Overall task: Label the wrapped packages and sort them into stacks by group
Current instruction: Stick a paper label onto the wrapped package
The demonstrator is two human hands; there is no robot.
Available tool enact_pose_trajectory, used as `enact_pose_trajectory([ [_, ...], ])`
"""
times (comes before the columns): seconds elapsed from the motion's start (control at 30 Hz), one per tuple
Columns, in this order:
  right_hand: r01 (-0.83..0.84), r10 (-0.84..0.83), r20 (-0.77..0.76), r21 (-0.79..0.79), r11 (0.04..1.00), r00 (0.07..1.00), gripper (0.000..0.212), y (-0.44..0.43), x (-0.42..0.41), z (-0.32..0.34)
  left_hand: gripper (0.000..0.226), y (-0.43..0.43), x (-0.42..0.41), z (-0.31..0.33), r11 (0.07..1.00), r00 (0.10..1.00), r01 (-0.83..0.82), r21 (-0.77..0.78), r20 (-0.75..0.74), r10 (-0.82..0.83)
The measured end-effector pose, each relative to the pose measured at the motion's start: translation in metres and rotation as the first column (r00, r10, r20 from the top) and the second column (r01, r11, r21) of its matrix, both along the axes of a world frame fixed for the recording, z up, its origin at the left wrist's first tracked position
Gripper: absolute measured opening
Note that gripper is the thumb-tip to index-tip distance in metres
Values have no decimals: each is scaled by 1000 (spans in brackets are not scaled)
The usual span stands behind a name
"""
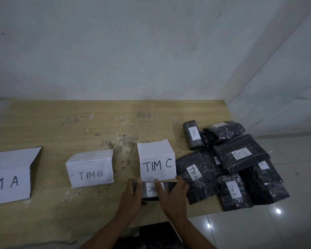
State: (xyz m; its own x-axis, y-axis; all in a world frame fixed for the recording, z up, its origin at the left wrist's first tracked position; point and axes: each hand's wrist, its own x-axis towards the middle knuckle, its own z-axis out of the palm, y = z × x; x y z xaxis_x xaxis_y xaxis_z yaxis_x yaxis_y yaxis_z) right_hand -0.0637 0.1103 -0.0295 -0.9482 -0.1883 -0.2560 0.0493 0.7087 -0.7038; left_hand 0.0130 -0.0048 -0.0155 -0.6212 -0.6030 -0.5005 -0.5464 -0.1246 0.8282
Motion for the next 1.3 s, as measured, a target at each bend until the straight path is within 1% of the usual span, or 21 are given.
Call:
enact_pose_trajectory([
  [0.07, -27, 27, -15, -24, 999, 1000, 73, -9, 2, 6, 21, -8, 2, 6, 999, 999, -21, 45, -46, 23],
  [0.17, -12, 5, -69, -90, 996, 998, 52, -22, 3, 12, 38, -18, 9, 14, 998, 997, -59, -8, -41, 59],
  [0.27, -4, -13, -136, -125, 992, 991, 37, -31, 6, 19, 29, -26, 22, 22, 997, 996, -71, -34, -52, 69],
  [0.33, 22, -47, -141, -174, 984, 989, 39, -34, 11, 20, 21, -31, 28, 23, 997, 994, -78, -20, -76, 76],
  [0.37, 44, -70, -120, -206, 978, 990, 37, -37, 17, 21, 21, -35, 33, 24, 995, 991, -98, -22, -93, 95],
  [0.43, 112, -129, -39, -287, 951, 991, 35, -39, 26, 24, 22, -41, 39, 25, 988, 981, -146, 42, -121, 150],
  [0.47, 155, -154, 31, -339, 928, 988, 39, -40, 30, 26, 23, -44, 40, 26, 981, 975, -175, 83, -124, 184],
  [0.53, 257, -146, 264, -455, 852, 953, 48, -41, 39, 33, 25, -47, 43, 26, 959, 962, -225, 172, -118, 247],
  [0.6, 322, -28, 492, -524, 789, 870, 48, -43, 50, 41, 21, -49, 45, 24, 940, 958, -227, 256, -117, 263],
  [0.63, 292, 42, 524, -536, 792, 850, 48, -44, 55, 42, 19, -48, 46, 24, 931, 960, -214, 295, -116, 257],
  [0.73, 158, 123, 456, -529, 834, 881, 51, -40, 63, 37, 17, -43, 47, 26, 922, 970, -136, 362, -140, 198],
  [0.8, 171, 120, 455, -548, 819, 882, 49, -36, 60, 37, 20, -38, 49, 29, 938, 980, -54, 343, -161, 116],
  [0.9, 226, 125, 503, -580, 783, 855, 40, -28, 45, 41, 19, -35, 45, 28, 960, 984, 59, 273, -178, -10],
  [1.0, 268, 114, 547, -568, 778, 829, 31, -18, 25, 41, 14, -39, 31, 33, 961, 985, 86, 261, -165, -43],
  [1.03, 264, 115, 553, -558, 787, 826, 28, -15, 18, 43, 17, -43, 26, 32, 962, 987, 58, 266, -158, -16],
  [1.07, 254, 128, 565, -547, 798, 815, 26, -12, 5, 44, 26, -49, 17, 32, 963, 988, 24, 267, -152, 17],
  [1.13, 198, 193, 570, -552, 810, 798, 22, -6, -20, 49, 60, -63, -5, 29, 965, 988, -45, 258, -132, 82],
  [1.17, 166, 218, 561, -555, 815, 799, 22, -4, -31, 53, 71, -70, -14, 29, 966, 986, -58, 253, -135, 95],
  [1.2, 123, 254, 547, -559, 820, 797, 23, -3, -51, 55, 69, -75, -30, 31, 967, 978, -71, 247, -172, 116],
  [1.27, 32, 334, 509, -583, 812, 794, 25, -8, -86, 60, 46, -81, -58, 38, 963, 962, -85, 257, -229, 146],
  [1.3, -14, 374, 489, -592, 806, 788, 25, -13, -109, 58, 40, -85, -76, 38, 963, 959, -80, 258, -242, 145],
])
